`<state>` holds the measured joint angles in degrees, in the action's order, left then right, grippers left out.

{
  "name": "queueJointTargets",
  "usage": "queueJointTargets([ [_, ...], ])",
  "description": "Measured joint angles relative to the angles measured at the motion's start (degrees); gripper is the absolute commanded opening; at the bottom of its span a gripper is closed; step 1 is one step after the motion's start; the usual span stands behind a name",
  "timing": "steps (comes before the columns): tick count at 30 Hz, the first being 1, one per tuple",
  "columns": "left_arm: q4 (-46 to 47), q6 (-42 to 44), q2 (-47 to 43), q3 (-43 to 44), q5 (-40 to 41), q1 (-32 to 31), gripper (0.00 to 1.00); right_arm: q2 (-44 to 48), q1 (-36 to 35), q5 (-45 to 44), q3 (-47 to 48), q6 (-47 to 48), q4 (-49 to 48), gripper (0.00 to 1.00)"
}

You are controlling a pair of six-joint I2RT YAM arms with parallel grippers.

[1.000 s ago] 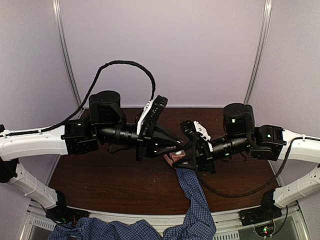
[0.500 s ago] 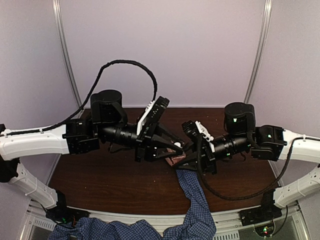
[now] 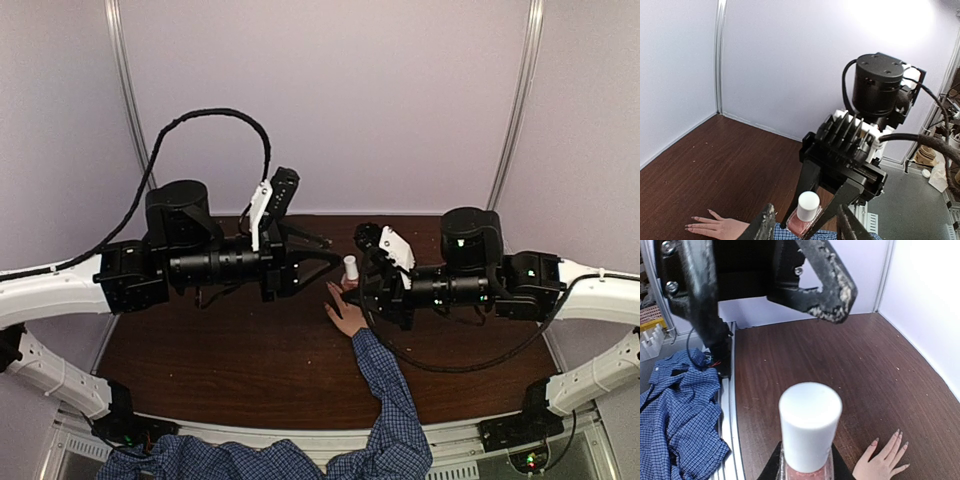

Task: Paint the nails
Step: Screw the nail polish bottle cap onto the nail polish bottle.

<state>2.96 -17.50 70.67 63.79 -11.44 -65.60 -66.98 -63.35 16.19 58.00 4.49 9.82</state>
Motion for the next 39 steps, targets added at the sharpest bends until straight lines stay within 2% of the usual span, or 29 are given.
queueJointTargets([
  [6,-1.51,-0.72,2.54,0.00,5.97,-0.02,0.44,-1.27,0.00,-6.84,0.00,-0.87,0.72,0.00],
  [16,-3.93,-0.85,3.48,1.14,14.10,-0.02,0.44,-2.29,-0.02,-11.37,0.02,-1.97,1.55,0.00],
  [35,-2.49,-1.84,8.79,2.89,12.24,-0.13,0.44,-3.52,-0.02,-16.46,0.26,-3.43,2.19,0.00],
  [39,-1.46,-2.12,10.25,3.65,11.23,-0.15,0.40,-4.11,-0.02,-16.48,0.70,-3.43,2.40,0.00],
])
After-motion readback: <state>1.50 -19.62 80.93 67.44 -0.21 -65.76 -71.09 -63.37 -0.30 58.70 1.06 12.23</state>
